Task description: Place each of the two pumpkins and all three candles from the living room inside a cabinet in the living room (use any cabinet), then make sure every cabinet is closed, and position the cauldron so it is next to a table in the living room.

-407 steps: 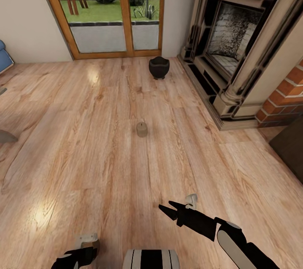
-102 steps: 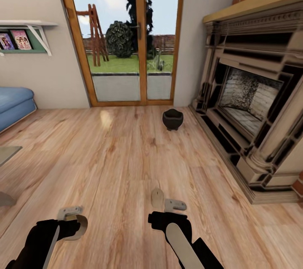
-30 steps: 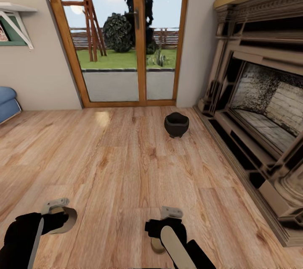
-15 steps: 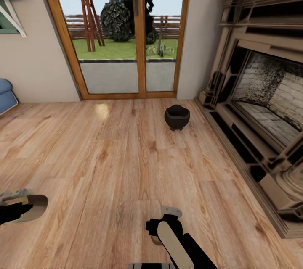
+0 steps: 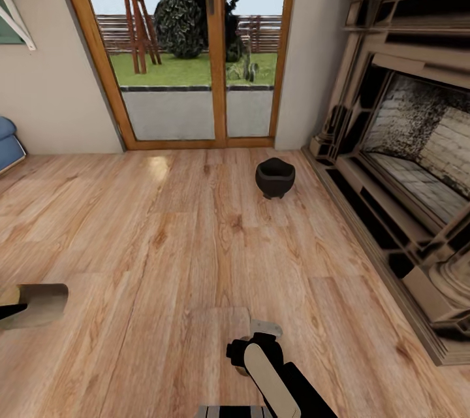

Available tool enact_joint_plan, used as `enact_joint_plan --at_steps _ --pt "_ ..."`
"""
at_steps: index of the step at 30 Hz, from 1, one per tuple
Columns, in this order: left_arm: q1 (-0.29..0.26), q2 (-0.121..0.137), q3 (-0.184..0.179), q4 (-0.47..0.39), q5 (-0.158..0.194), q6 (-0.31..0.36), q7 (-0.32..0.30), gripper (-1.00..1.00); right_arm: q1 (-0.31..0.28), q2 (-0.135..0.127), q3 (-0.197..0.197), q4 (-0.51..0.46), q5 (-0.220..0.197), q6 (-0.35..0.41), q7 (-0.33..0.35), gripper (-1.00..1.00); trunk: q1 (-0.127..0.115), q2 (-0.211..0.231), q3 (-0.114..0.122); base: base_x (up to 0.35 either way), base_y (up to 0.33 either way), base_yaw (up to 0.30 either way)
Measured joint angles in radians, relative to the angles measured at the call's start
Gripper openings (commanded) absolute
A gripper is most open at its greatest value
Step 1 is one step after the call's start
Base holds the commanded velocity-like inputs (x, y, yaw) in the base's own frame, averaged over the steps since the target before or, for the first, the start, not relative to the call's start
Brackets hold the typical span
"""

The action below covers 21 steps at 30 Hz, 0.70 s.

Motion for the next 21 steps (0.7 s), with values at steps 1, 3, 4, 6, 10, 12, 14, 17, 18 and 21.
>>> enact_joint_plan --at_steps 1,3,4,6,10,12,14,17,18,21 --pt "0.0 0.0 0.009 0.0 0.001 0.0 -0.002 -1.0 0.0 0.0 0.0 0.0 0.0 0.0 0.0 1.0 0.0 0.0 0.0 0.0 0.189 0.0" --pt "0.0 0.001 0.023 0.001 0.0 0.0 -0.004 -1.0 0.0 0.0 0.0 0.0 0.0 0.0 0.001 1.0 0.0 0.0 0.0 0.0 0.26 0.0" --pt "0.0 0.001 0.028 0.001 0.0 0.0 -0.004 -1.0 0.0 0.0 0.0 0.0 0.0 0.0 0.001 1.0 0.0 0.0 0.0 0.0 0.298 0.0" --pt "0.001 0.001 0.034 0.002 -0.002 -0.001 -0.004 -1.0 0.0 0.0 0.0 0.0 0.0 0.0 0.001 1.0 0.0 0.0 0.0 0.0 0.279 0.0" --pt "0.001 0.001 0.042 0.003 -0.003 -0.004 -0.003 -1.0 0.0 0.0 0.0 0.0 0.0 0.0 0.001 1.0 0.0 0.0 0.0 0.07 0.132 0.0" --pt "0.002 0.001 0.043 0.003 -0.001 -0.003 -0.004 -1.0 0.0 0.0 -0.001 0.0 0.0 0.0 0.001 1.0 0.0 0.0 0.0 0.061 0.033 0.0" --pt "0.002 0.0 0.043 0.003 -0.001 -0.005 -0.003 -1.0 -0.001 -0.001 -0.001 0.0 0.001 0.001 0.001 1.0 0.0 0.0 0.0 0.025 0.014 0.0" --pt "0.001 0.0 0.044 0.003 -0.001 -0.007 -0.002 -1.0 -0.003 -0.005 -0.002 0.0 0.001 0.001 0.0 1.0 0.0 0.0 0.0 0.009 0.005 0.0" --pt "0.001 0.0 0.044 0.003 -0.001 -0.007 -0.002 -1.0 -0.007 -0.007 -0.003 0.0 0.001 0.002 0.0 1.0 0.0 0.0 0.0 0.004 0.002 0.0" --pt "0.002 -0.001 0.044 0.003 -0.001 -0.007 -0.002 -1.0 -0.019 -0.013 -0.011 0.002 0.002 0.002 -0.001 1.0 0.0 0.0 0.0 0.002 0.001 0.0"
